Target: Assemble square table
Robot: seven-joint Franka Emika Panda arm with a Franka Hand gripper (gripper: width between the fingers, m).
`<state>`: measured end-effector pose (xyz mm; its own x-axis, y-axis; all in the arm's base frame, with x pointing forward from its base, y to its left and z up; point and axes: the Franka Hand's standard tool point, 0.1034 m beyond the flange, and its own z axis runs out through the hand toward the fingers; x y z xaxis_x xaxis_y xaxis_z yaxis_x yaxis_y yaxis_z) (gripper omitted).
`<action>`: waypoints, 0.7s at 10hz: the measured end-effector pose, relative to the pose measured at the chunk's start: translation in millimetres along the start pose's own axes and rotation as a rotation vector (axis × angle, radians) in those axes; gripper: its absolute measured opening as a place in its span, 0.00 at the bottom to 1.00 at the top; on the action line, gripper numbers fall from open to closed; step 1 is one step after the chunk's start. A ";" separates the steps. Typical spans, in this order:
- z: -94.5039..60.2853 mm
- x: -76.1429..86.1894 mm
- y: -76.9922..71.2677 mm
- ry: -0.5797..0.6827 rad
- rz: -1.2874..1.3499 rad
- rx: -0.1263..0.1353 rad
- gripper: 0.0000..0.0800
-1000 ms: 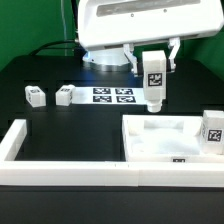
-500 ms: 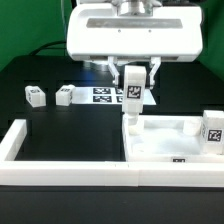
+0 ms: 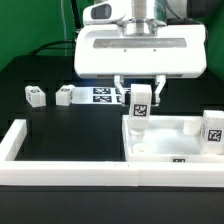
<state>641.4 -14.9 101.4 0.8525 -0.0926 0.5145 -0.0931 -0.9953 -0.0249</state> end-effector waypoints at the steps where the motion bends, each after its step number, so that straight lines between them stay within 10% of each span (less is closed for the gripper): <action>1: 1.8 -2.0 0.0 -0.004 0.000 0.000 0.36; 7: 18.1 -10.4 -10.1 0.001 0.005 -0.005 0.36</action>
Offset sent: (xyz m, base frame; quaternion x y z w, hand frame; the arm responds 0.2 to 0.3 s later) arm 0.0088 0.0088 -0.0099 -0.0009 0.0125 0.0115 0.9999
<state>642.8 -4.3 80.8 0.8513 -0.0978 0.5156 -0.0999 -0.9947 -0.0236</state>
